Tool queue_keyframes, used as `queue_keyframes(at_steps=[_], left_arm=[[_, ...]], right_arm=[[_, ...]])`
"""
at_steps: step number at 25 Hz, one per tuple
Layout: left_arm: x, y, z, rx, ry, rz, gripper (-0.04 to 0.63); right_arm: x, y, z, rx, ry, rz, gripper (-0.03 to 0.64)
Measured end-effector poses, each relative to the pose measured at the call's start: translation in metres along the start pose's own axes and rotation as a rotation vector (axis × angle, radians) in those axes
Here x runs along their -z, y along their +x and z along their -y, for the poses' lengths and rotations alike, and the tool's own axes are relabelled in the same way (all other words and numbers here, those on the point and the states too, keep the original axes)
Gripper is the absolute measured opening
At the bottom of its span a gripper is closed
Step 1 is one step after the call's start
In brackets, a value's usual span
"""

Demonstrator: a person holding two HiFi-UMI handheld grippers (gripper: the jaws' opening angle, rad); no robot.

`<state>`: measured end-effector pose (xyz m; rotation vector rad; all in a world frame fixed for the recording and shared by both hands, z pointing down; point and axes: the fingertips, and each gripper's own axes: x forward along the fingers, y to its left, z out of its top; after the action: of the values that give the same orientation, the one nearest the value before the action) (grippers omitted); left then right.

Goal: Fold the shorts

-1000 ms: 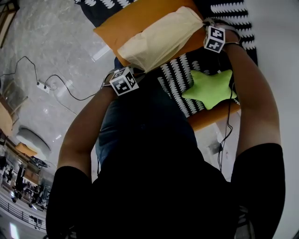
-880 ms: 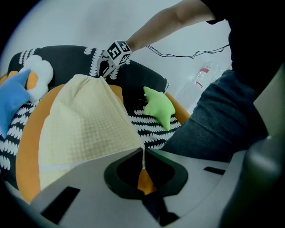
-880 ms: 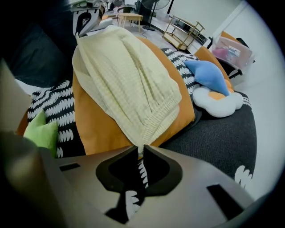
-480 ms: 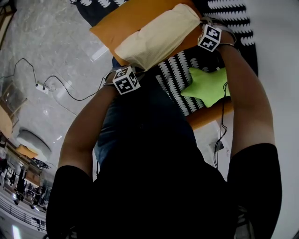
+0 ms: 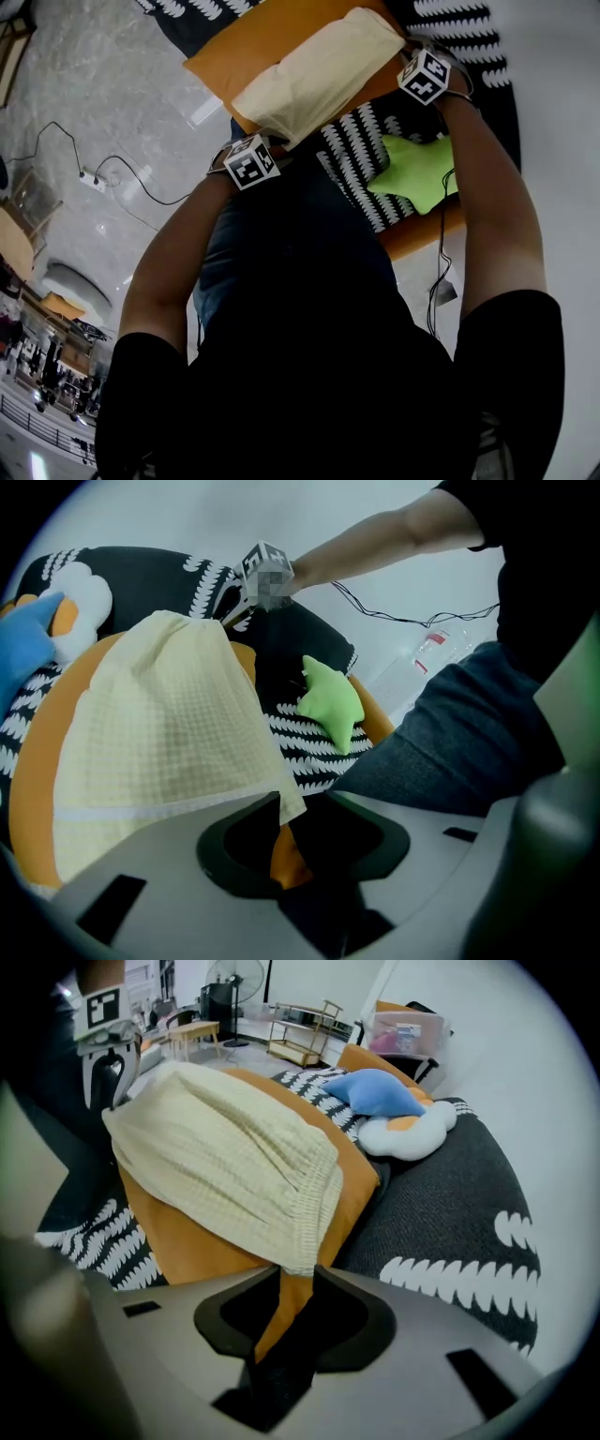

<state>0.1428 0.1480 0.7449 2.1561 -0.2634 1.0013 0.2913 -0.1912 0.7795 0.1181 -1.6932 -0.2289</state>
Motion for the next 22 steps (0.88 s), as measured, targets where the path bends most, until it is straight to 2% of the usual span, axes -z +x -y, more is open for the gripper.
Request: queue_keyframes(at_steps=[5, 8, 12, 14, 19, 22], left_arm=[[0.0, -0.025, -0.011, -0.017, -0.012, 0.024, 0.175], [-0.015, -0.046, -0.027, -0.053, 0.003, 0.054, 0.175], [-0.046, -0.076, -0.055, -0.119, 0.034, 0.072, 0.172], [-0.067, -0.087, -0.074, -0.145, 0.05, 0.1, 0.172], [-0.114, -0.103, -0.127, -0.216, 0.087, 0.103, 0.172], [-0.144, -0.098, -0.141, -0.216, 0.063, 0.126, 0.172]], right_arm=[[0.003, -0.022, -0.001, -0.036, 0.242, 0.073, 0.143], [0.008, -0.033, 0.004, -0.034, 0.405, 0.126, 0.156], [0.01, -0.04, 0.015, -0.045, 0.755, 0.241, 0.167], [0.009, -0.042, 0.014, -0.06, 0.88, 0.292, 0.169], [-0.001, -0.047, 0.03, -0.042, 1.071, 0.398, 0.181], [0.002, -0.045, 0.026, -0.065, 1.172, 0.425, 0.186]])
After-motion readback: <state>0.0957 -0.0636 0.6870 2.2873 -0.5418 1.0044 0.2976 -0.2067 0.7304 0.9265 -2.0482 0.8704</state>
